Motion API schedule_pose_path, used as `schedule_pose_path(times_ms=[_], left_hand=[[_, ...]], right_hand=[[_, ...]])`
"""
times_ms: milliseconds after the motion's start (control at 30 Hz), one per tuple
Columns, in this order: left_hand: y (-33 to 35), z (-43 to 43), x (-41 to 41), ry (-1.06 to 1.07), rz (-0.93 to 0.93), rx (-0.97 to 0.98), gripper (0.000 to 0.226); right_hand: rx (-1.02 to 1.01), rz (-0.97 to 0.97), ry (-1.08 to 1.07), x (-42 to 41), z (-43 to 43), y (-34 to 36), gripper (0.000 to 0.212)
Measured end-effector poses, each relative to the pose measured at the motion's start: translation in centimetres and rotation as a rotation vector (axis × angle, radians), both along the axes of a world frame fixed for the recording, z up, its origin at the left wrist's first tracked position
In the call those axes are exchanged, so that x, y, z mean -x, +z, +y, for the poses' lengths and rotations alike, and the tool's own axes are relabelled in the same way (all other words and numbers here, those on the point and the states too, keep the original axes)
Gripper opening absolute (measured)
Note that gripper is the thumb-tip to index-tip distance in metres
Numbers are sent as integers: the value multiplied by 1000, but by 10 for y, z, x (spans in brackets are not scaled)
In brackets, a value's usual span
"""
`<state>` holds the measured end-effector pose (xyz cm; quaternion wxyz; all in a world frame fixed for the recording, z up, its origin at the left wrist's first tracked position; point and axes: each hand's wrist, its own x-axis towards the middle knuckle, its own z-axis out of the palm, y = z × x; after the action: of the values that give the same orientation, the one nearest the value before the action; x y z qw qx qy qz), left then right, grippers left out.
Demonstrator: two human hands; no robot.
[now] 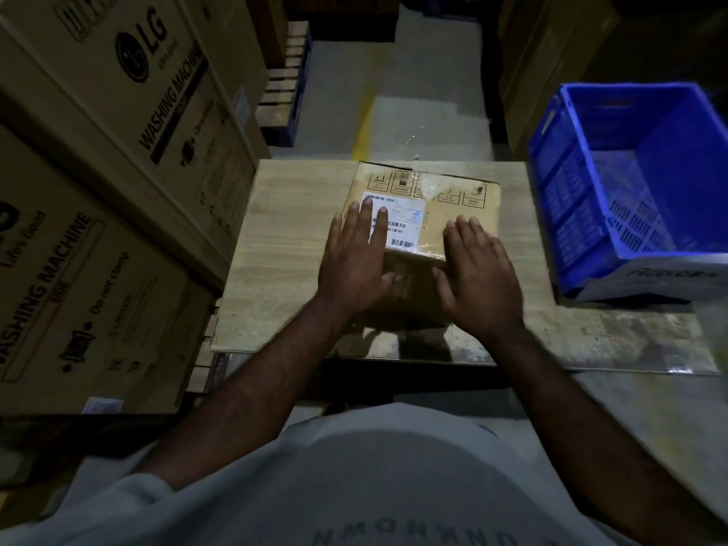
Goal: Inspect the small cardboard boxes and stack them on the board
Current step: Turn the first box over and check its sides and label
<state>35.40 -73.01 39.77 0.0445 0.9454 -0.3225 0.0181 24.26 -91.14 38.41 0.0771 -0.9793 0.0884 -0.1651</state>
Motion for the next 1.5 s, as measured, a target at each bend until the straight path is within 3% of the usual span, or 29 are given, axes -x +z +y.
schedule_pose_path(times_ms=[333,667,1067,1500], left_hand=[[-2,1,-3,-7,19,0,121],[0,-1,-4,-5,52,-16,122],[26,-45,-63,-87,116,38,87],[13,-58,-91,-84,81,19,87]], right_hand=[[116,49,-35,-2,3,0,78],[80,113,-47,-3,5,10,83],[-31,310,-139,-70,-36,46,80],[-63,314,-180,-78,-37,37,86]])
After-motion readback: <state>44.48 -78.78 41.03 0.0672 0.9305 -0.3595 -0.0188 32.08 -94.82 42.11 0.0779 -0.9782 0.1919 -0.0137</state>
